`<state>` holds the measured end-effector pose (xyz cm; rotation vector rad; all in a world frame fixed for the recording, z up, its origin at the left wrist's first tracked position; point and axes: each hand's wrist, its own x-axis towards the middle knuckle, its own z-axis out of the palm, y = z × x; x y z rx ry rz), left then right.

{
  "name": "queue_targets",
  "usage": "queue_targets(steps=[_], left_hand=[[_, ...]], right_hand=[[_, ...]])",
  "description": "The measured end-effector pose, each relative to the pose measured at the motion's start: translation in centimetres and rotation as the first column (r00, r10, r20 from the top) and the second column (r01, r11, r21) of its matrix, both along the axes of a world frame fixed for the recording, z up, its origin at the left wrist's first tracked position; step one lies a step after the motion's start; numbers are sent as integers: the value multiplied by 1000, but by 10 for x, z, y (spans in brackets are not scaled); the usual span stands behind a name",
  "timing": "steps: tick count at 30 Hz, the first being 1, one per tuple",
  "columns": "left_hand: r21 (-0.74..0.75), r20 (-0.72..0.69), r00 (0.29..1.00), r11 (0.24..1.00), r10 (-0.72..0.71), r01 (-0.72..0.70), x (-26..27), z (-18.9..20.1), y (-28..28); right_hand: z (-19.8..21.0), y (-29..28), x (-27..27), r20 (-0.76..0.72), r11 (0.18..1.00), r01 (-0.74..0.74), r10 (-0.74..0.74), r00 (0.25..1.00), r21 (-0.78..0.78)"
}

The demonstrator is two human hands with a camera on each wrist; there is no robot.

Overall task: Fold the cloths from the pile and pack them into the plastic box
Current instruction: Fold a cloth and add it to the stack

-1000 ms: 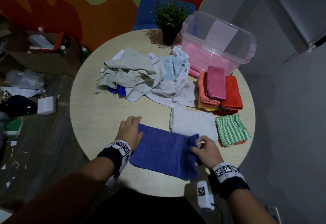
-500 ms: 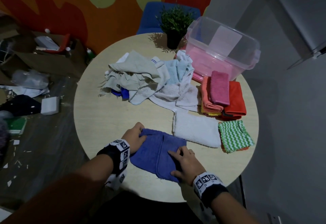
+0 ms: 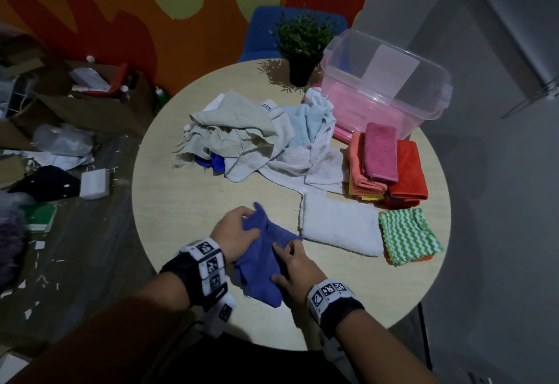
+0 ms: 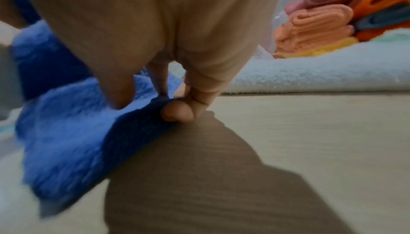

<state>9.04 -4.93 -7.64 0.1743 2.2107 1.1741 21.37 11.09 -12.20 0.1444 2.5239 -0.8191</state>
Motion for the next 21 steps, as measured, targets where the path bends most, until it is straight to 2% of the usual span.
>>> queue_targets(steps=[1,2,3,5,7,8,9,12,14,16,17,18,21], left_hand=[[63,86,995,997,-48,43,10,3,10],[122,213,972,990,-99,74,21,5,19],[144,318,935,983,-157,116,31,4,26],[106,379,887,965,-262,240,44,-3,30],[-21,291,874,911,-388,411,46,-13,27],[-96,226,857,865,-463,493,47,-14,26],[-153,172,840,828,-515,540,47,-16,25],[-249,76,790,756,-609,606,47,-12,22],[-291,78,746,700,-662,652,42,-13,20],[-348,116,691,623,-713,701,40,-13,18],[-369,109,681,607,-724,704,40,-14,16],[-390,58,707,636,-705,666,41,-14,14],[-402,-214,868,850,-448,340,40,-21,4]], right_hand=[[2,1,0,-15,982,87,-90,996,-165],[5,3,0,7,889,258,-276,961,-379],[7,8,2,76,754,415,-441,894,-509],[11,23,7,178,589,626,-639,748,-512],[14,36,12,290,431,723,-711,640,-539],[15,39,13,295,421,736,-723,625,-530],[15,39,11,255,473,730,-724,641,-494],[13,33,2,70,717,646,-654,754,-261],[11,27,-6,5,807,574,-579,815,-140],[6,22,-14,-15,872,490,-490,872,-20],[4,20,-17,-11,894,447,-447,895,35],[3,18,-20,-19,909,410,-410,912,80],[9,17,-21,-50,899,426,-423,905,105]])
